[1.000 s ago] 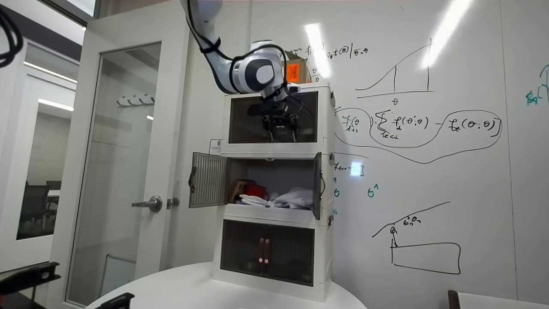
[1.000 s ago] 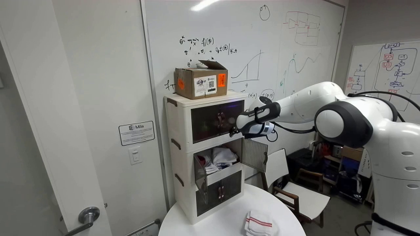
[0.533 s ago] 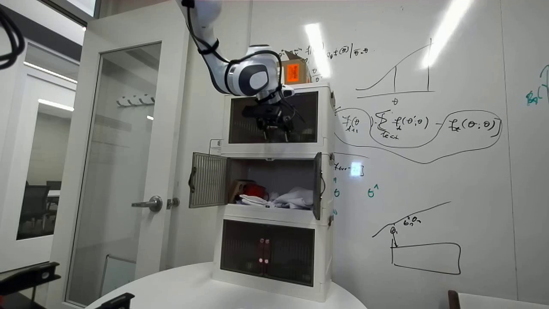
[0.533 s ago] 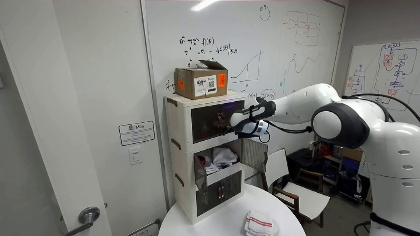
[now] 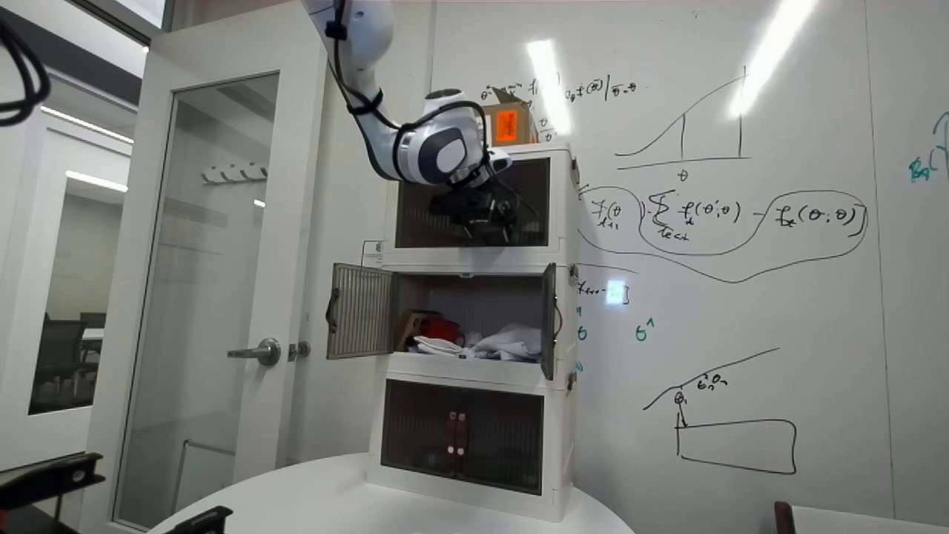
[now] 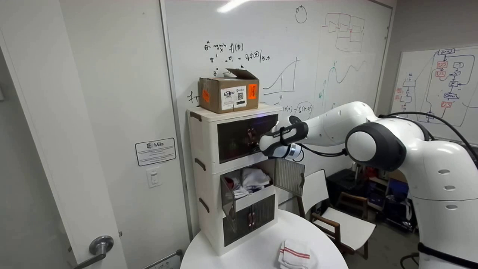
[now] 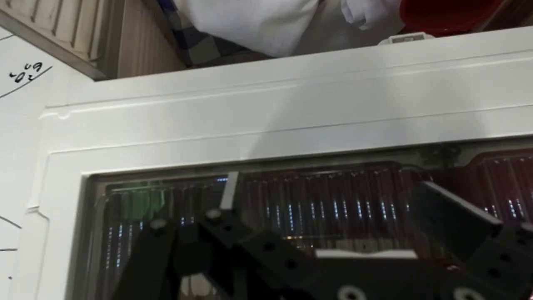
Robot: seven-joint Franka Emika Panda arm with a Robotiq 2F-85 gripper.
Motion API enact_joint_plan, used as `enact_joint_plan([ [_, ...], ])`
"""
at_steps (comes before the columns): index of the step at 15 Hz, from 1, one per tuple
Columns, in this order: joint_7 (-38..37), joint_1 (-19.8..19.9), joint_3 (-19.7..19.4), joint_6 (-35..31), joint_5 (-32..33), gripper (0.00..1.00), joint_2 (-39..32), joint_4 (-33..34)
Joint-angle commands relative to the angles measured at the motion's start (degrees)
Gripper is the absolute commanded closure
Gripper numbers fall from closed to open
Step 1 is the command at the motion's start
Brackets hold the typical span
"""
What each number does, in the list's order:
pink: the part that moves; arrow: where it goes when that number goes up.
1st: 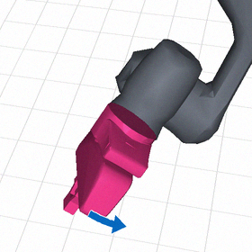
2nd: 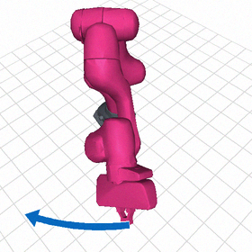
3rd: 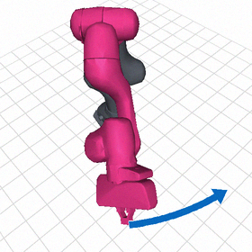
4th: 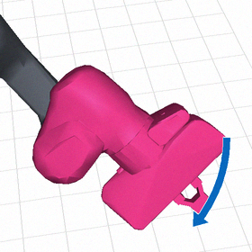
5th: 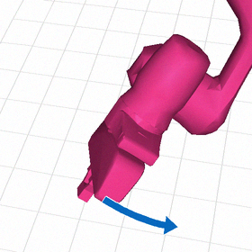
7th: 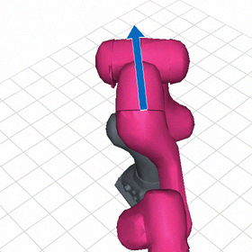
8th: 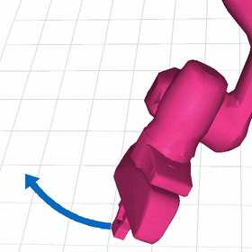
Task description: Close the top right cabinet door
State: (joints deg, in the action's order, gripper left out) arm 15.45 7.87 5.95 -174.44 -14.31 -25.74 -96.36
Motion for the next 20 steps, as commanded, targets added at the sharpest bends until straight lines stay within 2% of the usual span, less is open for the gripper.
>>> enact_joint_plan([
  [1, 0.17, -1.1, -0.59, -3.77, 1.37, 0.0, -3.4, 3.9],
  [5, 0.26, -1.0, 0.04, -4.47, 1.35, 0.0, -3.94, 4.53],
  [9, -0.19, -1.01, -0.8, 1.55, 1.57, 0.0, -0.93, 2.93],
  [11, 0.38, -0.53, -0.98, 6.6, 2.02, 0.0, 1.69, 1.38],
  [13, 2.84, 1.08, 0.43, 14.43, 1.91, 0.0, 4.88, -0.36],
  [20, 8.32, 1.08, -1.91, 32.17, 4.28, 0.0, 15.62, -7.86],
])
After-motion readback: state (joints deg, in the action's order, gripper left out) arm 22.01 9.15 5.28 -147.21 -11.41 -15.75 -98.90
